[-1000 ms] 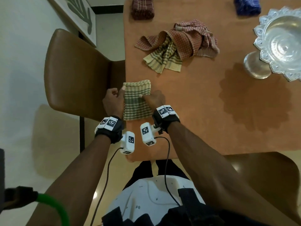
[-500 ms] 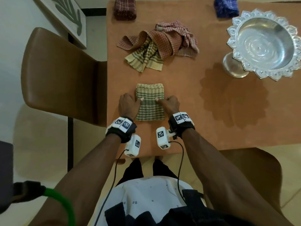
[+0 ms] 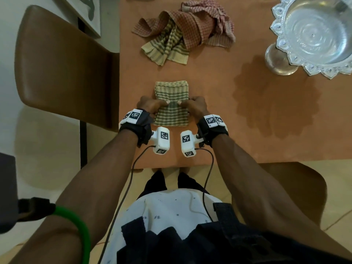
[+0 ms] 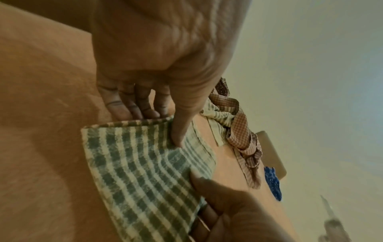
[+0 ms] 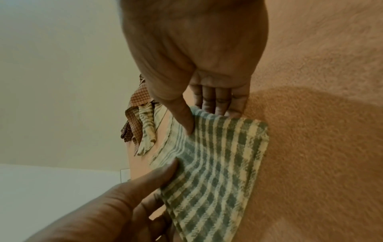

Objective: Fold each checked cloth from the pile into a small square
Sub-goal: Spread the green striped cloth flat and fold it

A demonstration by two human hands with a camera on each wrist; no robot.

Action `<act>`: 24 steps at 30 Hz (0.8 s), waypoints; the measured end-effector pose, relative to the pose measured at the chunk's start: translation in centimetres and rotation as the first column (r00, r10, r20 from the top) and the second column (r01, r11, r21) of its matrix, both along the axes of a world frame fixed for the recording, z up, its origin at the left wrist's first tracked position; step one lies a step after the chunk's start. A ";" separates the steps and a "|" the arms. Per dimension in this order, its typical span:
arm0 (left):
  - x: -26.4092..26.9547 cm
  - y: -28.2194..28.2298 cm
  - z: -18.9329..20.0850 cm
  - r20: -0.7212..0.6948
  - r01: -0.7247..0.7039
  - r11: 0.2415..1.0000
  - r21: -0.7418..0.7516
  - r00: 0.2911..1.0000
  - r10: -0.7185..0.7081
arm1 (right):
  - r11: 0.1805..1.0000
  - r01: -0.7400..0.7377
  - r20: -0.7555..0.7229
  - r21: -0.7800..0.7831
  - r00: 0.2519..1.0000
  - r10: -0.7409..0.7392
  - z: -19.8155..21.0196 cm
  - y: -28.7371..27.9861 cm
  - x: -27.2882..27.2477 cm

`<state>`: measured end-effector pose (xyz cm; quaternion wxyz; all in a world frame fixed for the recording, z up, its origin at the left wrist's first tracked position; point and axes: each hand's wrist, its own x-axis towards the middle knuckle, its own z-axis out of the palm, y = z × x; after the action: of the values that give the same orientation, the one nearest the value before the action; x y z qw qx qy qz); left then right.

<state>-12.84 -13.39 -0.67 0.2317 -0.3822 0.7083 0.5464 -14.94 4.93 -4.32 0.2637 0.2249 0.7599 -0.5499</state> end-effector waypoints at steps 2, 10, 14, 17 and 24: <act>0.1 0.3 0.9 0.010 -0.034 0.993 0.114 0.999 0.033 | 0.998 0.043 -0.012 -0.038 0.999 -0.043 -2.3 0.8 -0.7; 0.5 -0.9 2.1 -0.277 -0.046 0.993 0.111 0.958 0.075 | 0.994 -0.029 -0.221 -0.110 0.975 0.004 3.8 0.8 -1.0; 0.4 -1.3 2.5 -0.418 0.140 0.990 -0.021 0.898 -0.136 | 0.970 -0.189 -0.247 0.151 0.943 0.223 5.9 0.5 -1.5; 0.0 -1.3 2.9 -0.446 0.268 0.934 -0.236 0.825 -0.349 | 0.878 -0.239 -0.318 0.415 0.866 0.386 6.8 0.5 -1.5; -0.3 -1.3 2.7 -0.337 0.344 0.715 -0.608 0.704 -0.625 | 0.825 -0.154 -0.390 0.544 0.824 0.410 6.1 1.1 -1.5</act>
<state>-13.12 -14.64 2.01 0.0639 -0.0573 0.9365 0.3400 -16.42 5.99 1.78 0.0774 0.0180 0.9403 -0.3309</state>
